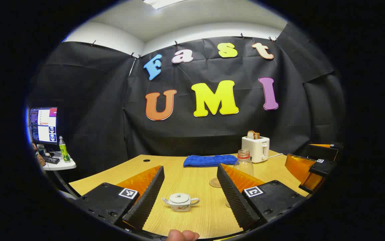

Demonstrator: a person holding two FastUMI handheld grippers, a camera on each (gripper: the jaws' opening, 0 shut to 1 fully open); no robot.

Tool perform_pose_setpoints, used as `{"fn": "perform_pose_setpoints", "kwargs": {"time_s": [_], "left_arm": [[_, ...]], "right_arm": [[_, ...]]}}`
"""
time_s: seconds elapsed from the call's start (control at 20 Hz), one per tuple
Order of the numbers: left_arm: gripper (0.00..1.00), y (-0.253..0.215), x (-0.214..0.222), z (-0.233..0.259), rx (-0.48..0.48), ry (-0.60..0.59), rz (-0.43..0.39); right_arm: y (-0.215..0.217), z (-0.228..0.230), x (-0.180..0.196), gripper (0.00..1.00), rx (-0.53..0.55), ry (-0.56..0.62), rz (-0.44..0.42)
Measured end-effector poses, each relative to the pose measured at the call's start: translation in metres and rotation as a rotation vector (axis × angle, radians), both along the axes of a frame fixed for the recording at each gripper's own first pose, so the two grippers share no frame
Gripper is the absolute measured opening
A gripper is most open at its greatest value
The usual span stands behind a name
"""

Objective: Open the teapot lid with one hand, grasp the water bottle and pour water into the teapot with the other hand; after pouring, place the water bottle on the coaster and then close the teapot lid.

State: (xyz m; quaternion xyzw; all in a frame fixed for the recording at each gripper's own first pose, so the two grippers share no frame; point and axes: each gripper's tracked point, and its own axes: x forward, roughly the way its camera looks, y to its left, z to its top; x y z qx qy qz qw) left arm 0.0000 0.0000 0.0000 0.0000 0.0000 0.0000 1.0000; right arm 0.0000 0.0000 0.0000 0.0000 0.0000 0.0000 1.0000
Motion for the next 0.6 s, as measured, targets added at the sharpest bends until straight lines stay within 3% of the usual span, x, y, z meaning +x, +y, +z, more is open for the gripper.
{"fn": "perform_pose_setpoints", "kwargs": {"time_s": [0.6], "left_arm": [[0.99, 0.0039, 0.0037, -0.0039, -0.001, 0.001, -0.002]], "right_arm": [[0.0054, -0.0004, 0.0025, 0.95, -0.016, -0.003, -0.005]]}}
